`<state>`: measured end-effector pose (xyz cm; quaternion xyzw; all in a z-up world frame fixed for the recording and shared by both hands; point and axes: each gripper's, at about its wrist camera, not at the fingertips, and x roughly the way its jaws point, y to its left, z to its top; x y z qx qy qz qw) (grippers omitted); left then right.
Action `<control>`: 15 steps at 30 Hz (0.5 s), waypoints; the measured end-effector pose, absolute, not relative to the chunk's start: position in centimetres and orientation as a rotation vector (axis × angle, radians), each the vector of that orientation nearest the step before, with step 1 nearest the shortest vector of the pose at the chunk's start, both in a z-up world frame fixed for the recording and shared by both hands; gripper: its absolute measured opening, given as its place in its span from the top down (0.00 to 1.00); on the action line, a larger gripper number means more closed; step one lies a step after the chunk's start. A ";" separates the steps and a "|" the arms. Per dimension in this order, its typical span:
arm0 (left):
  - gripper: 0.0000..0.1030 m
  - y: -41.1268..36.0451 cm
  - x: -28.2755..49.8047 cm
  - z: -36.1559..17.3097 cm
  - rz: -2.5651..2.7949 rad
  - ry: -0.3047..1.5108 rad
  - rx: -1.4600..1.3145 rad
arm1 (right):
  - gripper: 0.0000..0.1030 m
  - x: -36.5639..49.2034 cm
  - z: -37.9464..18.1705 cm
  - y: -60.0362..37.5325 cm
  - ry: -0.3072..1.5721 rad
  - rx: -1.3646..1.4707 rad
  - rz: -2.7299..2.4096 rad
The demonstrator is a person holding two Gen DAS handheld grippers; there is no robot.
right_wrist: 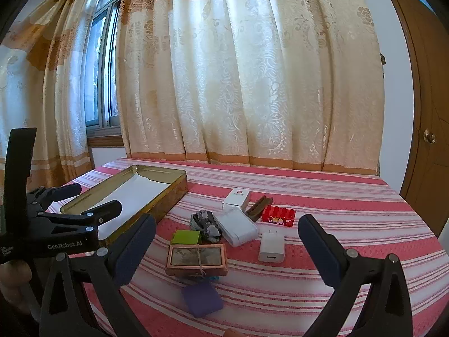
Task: Organize rigid objects
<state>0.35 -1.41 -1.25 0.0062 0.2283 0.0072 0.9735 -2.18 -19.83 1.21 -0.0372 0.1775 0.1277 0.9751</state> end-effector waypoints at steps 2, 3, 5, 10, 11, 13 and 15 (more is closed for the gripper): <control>0.00 -1.5 0.4 -1.5 0.017 0.460 0.016 | 0.01 -2.1 1.1 -19.9 0.360 -0.071 0.256; 0.00 -1.5 0.4 -1.6 0.017 0.459 0.017 | 0.01 -2.2 1.0 -20.0 0.360 -0.069 0.255; 0.00 -1.5 0.4 -1.9 0.015 0.462 0.019 | 0.01 -2.1 0.8 -20.0 0.365 -0.067 0.255; 0.00 -1.6 0.4 -2.2 0.016 0.464 0.027 | 0.01 -2.1 0.3 -20.2 0.371 -0.064 0.256; 0.00 -1.6 0.4 -2.3 0.015 0.464 0.029 | 0.01 -2.0 0.2 -20.3 0.372 -0.063 0.258; 0.00 -1.6 0.4 -2.3 0.017 0.462 0.031 | 0.01 -2.0 -0.1 -20.5 0.378 -0.061 0.259; 0.00 -1.6 0.4 -2.4 0.020 0.461 0.032 | 0.01 -2.0 -0.5 -20.8 0.385 -0.060 0.253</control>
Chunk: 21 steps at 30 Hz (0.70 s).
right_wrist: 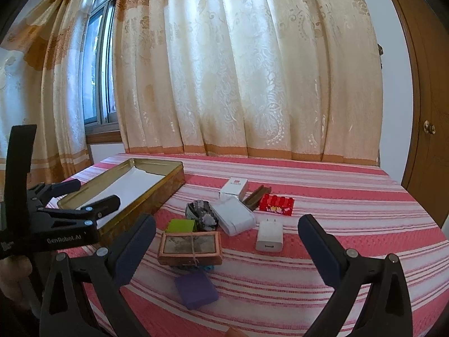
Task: Organize rigid objects
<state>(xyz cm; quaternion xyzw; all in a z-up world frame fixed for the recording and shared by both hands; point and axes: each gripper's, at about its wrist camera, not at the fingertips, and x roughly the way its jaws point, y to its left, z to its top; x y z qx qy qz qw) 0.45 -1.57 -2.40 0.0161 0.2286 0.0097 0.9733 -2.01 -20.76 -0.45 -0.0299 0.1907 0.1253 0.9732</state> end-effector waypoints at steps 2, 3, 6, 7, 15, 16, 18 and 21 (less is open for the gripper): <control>0.00 -1.6 0.5 -2.6 0.020 0.464 0.033 | 0.01 -1.9 -0.8 -21.0 0.393 -0.057 0.247; 0.00 -1.6 0.6 -2.8 0.020 0.466 0.031 | 0.01 -1.8 -1.0 -21.1 0.399 -0.053 0.247; 0.00 -1.5 0.5 -3.2 0.024 0.464 0.031 | 0.01 -1.7 -1.5 -21.4 0.409 -0.052 0.246; 0.00 -1.6 0.4 -3.4 0.028 0.460 0.032 | 0.01 -1.7 -1.7 -21.4 0.414 -0.054 0.244; 0.00 -1.6 -0.1 -3.9 0.026 0.437 0.026 | 0.01 -1.2 -4.0 -21.4 0.485 -0.052 0.283; 0.00 -1.6 -0.1 -3.9 0.025 0.435 0.024 | 0.01 -1.0 -4.2 -21.3 0.496 -0.054 0.287; 0.00 -1.5 0.0 -3.9 0.024 0.435 0.021 | 0.01 -0.9 -4.7 -20.9 0.511 -0.067 0.293; 0.00 -1.6 0.0 -3.9 0.022 0.438 0.020 | 0.07 -0.5 -5.6 -20.1 0.544 -0.091 0.306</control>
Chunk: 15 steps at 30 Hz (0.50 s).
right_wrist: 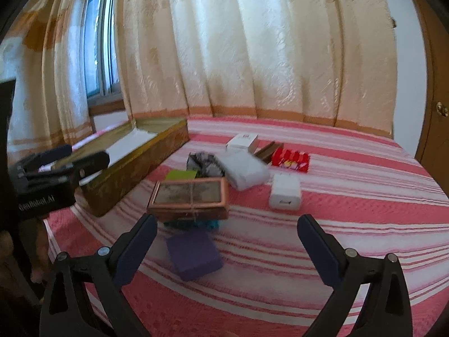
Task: Organize rigid objects
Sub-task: 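Grasp the purple cube with the right tool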
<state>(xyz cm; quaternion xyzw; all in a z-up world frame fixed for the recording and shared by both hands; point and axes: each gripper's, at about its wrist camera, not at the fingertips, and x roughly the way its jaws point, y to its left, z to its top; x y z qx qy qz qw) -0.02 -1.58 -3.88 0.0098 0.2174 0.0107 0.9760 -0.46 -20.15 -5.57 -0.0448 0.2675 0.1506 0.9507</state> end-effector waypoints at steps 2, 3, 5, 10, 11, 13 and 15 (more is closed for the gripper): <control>0.00 -1.7 -0.1 -3.9 0.021 0.441 0.020 | 0.14 -0.1 -6.1 -19.7 0.574 -0.102 0.325; 0.00 -1.7 -0.1 -3.9 0.020 0.442 0.020 | 0.16 0.0 -6.5 -19.4 0.590 -0.111 0.333; 0.00 -1.8 -0.1 -3.9 0.013 0.446 0.016 | 0.22 0.2 -6.9 -19.1 0.612 -0.127 0.337; 0.00 -2.3 0.1 -4.0 -0.009 0.466 0.009 | 0.28 0.8 -7.3 -18.6 0.655 -0.156 0.346; 0.00 -2.4 0.1 -4.0 -0.012 0.466 0.012 | 0.34 0.8 -7.4 -18.5 0.663 -0.156 0.356; 0.00 -2.6 0.1 -3.9 -0.021 0.467 0.013 | 0.41 0.9 -8.0 -18.3 0.691 -0.149 0.378; 0.00 -2.9 0.2 -3.8 -0.030 0.471 0.014 | 0.57 0.9 -8.3 -18.0 0.695 -0.169 0.372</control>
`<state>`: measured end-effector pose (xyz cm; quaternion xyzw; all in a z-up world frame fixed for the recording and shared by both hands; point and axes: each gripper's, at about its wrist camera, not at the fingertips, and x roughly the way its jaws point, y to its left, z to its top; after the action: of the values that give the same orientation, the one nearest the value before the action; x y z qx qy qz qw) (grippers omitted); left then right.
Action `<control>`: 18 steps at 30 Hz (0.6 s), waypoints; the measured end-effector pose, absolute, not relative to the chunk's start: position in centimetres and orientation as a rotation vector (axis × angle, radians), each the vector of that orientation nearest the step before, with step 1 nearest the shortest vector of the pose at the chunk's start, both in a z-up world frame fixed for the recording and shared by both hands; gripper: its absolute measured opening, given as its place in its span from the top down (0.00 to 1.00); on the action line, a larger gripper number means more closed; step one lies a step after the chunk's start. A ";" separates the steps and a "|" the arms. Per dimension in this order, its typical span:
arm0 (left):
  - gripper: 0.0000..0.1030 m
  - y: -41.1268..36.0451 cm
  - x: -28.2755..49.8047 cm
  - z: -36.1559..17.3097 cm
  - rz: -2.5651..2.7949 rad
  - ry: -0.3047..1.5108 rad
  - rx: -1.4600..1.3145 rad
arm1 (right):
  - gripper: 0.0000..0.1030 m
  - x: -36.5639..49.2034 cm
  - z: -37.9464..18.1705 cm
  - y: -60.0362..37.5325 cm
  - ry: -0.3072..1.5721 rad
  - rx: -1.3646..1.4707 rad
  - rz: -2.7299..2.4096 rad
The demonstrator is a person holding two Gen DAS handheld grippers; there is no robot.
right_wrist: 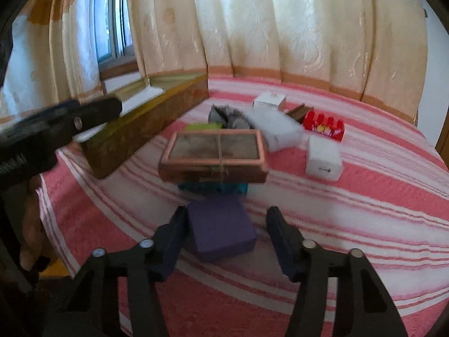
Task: Organize rigid objects
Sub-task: 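Grasp the purple cube with the right tool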
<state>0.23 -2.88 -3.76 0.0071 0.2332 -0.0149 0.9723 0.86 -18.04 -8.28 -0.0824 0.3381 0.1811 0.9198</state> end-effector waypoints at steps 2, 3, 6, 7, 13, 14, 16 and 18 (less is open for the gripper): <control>0.00 -3.3 0.3 -3.5 -0.040 0.466 0.018 | 0.59 0.8 -8.3 -18.2 0.695 -0.154 0.384; 0.00 -3.5 0.3 -3.4 -0.043 0.464 0.021 | 0.59 0.7 -8.3 -18.4 0.695 -0.142 0.389; 0.00 -4.2 0.4 -3.3 -0.057 0.460 0.031 | 0.59 0.3 -8.0 -19.5 0.685 -0.127 0.382; 0.00 -4.6 0.5 -3.3 -0.065 0.461 0.033 | 0.59 0.1 -7.8 -20.0 0.679 -0.126 0.371; 0.00 -7.4 1.1 -4.0 -0.118 0.487 0.063 | 0.59 -0.7 -5.9 -24.2 0.609 -0.091 0.211; 0.00 -8.0 1.3 -4.1 -0.125 0.491 0.074 | 0.59 -0.6 -5.4 -24.8 0.588 -0.089 0.181; 0.00 -9.3 1.7 -4.5 -0.140 0.503 0.099 | 0.59 -0.2 -4.5 -25.6 0.547 -0.090 0.134; 0.00 -10.2 2.2 -4.8 -0.152 0.524 0.113 | 0.59 0.5 -3.9 -26.2 0.519 -0.099 0.081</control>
<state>2.17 -10.16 -4.80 0.0556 0.2585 -0.0750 0.9615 0.49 -26.24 -3.91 -0.0490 0.2562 0.0399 0.9645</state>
